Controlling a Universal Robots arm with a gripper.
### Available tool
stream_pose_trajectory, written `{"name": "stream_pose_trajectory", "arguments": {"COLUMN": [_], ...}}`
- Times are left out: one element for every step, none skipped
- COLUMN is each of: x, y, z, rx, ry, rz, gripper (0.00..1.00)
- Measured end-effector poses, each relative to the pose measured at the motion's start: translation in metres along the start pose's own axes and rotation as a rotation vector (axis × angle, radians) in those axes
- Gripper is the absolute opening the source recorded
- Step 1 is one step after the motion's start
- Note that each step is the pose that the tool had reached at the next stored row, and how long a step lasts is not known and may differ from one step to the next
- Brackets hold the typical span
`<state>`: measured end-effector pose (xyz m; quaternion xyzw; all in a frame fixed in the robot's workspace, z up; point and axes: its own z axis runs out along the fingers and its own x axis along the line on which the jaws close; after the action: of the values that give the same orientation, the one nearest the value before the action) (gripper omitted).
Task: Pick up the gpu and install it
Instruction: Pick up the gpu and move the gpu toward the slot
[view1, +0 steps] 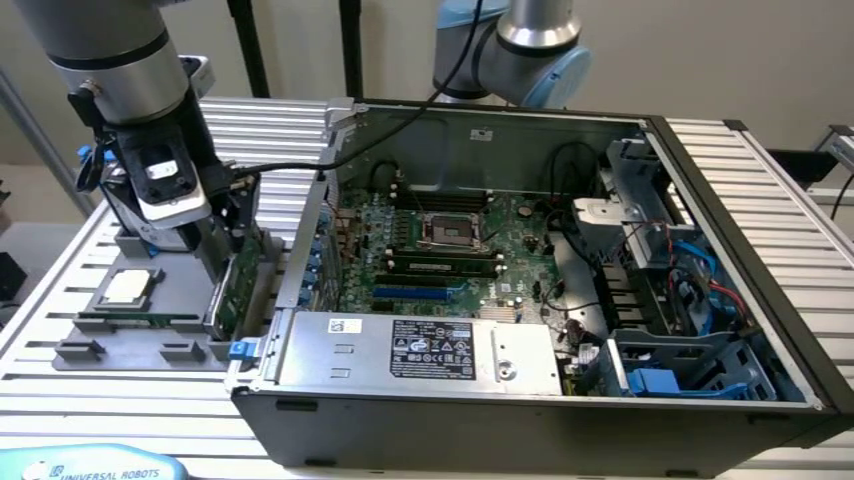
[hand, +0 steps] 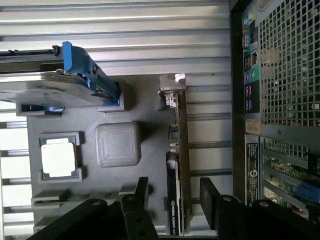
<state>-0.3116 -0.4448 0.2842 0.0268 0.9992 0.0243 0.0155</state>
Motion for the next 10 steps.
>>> {"name": "stream_pose_trajectory", "arguments": {"x": [0.0,0.0,0.0,0.0,0.0,0.0,0.0,0.001,0.001,0.001], "y": [-0.0001,-0.0002,-0.0003,-0.0005,-0.0006,-0.0008,-0.001,-0.0012,-0.0015,-0.0018], "z": [0.0018,0.0035,0.0052,0.0069,0.0086,0.0104,0.0121,0.0138,0.0155,0.017], "rx": [-0.0001,-0.0001,-0.0002,-0.0002,-0.0004,-0.0005,-0.0006,-0.0007,-0.0008,-0.0009], "ry": [-0.0013,-0.0027,-0.0042,-0.0059,-0.0078,-0.0097,-0.0114,-0.0131,-0.015,-0.0171], "rz": [0.0,0.0,0.0,0.0,0.0,-0.001,-0.001,-0.001,-0.001,-0.001], "gripper": [0.54,0.54,0.54,0.54,0.54,0.54,0.54,0.54,0.54,0.54]}}
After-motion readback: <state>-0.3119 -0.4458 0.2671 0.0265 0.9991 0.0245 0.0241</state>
